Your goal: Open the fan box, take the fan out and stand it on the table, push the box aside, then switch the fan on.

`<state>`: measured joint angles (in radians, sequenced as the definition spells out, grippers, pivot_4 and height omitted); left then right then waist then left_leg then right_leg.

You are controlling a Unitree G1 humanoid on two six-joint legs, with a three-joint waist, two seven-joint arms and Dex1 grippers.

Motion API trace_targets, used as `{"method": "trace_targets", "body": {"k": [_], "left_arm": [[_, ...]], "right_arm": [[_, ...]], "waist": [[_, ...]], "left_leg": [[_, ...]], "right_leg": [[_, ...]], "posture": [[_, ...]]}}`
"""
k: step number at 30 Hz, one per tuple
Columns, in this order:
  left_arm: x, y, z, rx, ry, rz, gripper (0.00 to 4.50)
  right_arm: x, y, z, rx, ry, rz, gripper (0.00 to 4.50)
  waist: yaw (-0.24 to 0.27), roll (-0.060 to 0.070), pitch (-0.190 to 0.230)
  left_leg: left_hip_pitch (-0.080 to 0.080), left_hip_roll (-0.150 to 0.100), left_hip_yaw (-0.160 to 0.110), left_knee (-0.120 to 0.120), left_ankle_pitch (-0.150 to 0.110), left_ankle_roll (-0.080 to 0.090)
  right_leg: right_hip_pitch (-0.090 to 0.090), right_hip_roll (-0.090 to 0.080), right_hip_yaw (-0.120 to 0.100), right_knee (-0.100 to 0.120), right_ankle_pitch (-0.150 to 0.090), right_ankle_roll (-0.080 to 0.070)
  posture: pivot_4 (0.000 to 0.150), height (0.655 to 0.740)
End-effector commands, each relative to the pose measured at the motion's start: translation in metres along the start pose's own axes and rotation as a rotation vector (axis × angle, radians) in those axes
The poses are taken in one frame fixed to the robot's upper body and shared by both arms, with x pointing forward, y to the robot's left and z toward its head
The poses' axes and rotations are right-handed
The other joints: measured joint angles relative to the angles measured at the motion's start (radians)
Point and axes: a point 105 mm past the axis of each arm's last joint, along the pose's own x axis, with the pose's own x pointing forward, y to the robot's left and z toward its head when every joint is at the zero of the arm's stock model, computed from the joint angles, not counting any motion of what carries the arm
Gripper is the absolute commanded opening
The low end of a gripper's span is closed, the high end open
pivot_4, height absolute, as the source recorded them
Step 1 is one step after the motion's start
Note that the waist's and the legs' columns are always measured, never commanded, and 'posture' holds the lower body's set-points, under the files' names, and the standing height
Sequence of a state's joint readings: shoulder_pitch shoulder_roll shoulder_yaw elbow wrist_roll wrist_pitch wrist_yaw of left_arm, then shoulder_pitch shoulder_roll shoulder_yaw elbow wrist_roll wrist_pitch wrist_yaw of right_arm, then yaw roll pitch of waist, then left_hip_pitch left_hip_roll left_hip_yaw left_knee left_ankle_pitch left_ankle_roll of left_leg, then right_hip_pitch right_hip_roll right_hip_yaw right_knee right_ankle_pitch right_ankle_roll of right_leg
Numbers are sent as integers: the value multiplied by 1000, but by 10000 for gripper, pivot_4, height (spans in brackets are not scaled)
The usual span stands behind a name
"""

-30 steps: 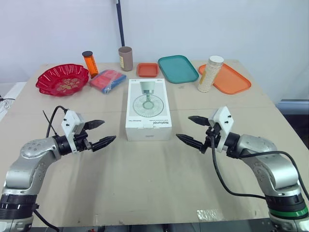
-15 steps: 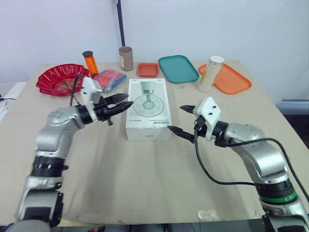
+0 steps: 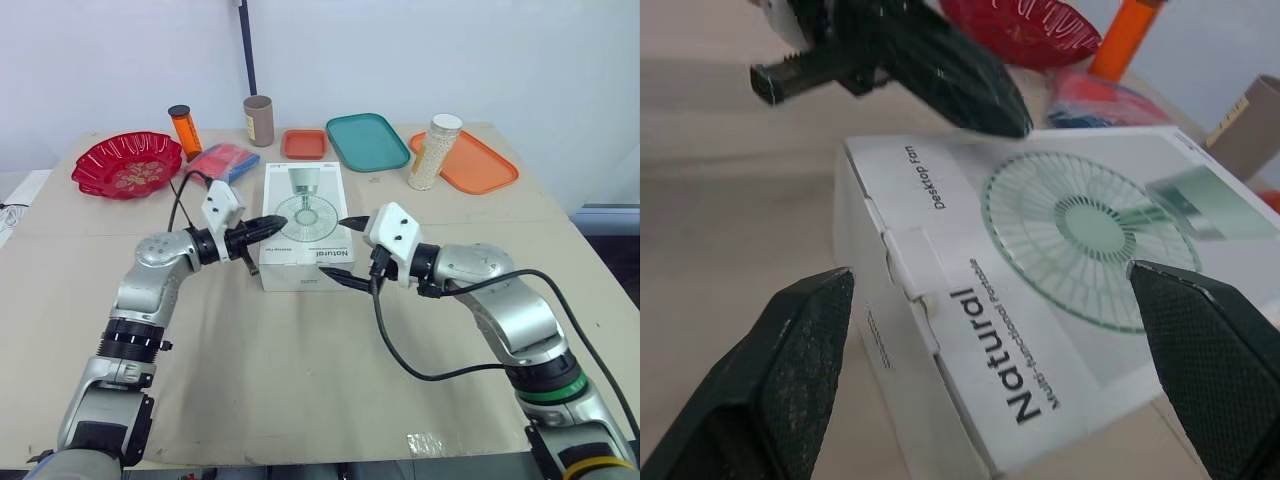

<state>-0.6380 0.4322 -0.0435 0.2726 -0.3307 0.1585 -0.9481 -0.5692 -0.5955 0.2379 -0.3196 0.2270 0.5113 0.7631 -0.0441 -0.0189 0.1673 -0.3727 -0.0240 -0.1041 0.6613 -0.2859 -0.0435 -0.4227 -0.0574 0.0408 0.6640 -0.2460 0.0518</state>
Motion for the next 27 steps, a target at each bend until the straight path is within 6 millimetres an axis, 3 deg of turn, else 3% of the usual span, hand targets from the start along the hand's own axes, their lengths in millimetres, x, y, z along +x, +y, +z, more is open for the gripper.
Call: {"method": "trace_targets", "body": {"k": [1, 7, 14, 21, 27], "left_arm": [[-4, 3, 3, 43, -8, 22, 1308], [-8, 4, -4, 52, 22, 42, 1308], [-11, 7, -12, 59, 52, 70, 1308], [-13, 7, -27, 98, 130, 83, 1308], [-13, 5, -28, 101, 133, 74, 1308]], "right_arm": [[8, 4, 14, -60, -30, 24, 45000], [24, 7, -1, -108, 31, 58, 45000], [36, -8, -16, -80, 99, -5, 45000], [34, -14, -11, -67, 76, -14, 45000], [31, -13, 0, -37, 36, 8, 45000]], "waist": [[0, 0, 0], [-1, 0, 0], [-1, 0, 0], [-2, 0, -1], [-2, 0, -1]], "left_leg": [[0, 0, 0, 0, 0, 0], [0, 0, 0, 0, 0, 0], [0, 0, 0, 0, 0, -1], [0, 0, 0, 0, 0, -1], [1, 0, 0, 0, 0, 0]], "right_leg": [[0, 0, 0, 0, 0, 0], [0, 0, 0, 0, 0, 0], [0, 0, 0, 0, 0, 0], [0, 0, 0, 1, 0, 0], [0, 0, 0, 1, 0, 0]], "posture": [[1500, 7400], [1500, 7400], [1500, 7400], [1500, 7400], [1500, 7400]]}}
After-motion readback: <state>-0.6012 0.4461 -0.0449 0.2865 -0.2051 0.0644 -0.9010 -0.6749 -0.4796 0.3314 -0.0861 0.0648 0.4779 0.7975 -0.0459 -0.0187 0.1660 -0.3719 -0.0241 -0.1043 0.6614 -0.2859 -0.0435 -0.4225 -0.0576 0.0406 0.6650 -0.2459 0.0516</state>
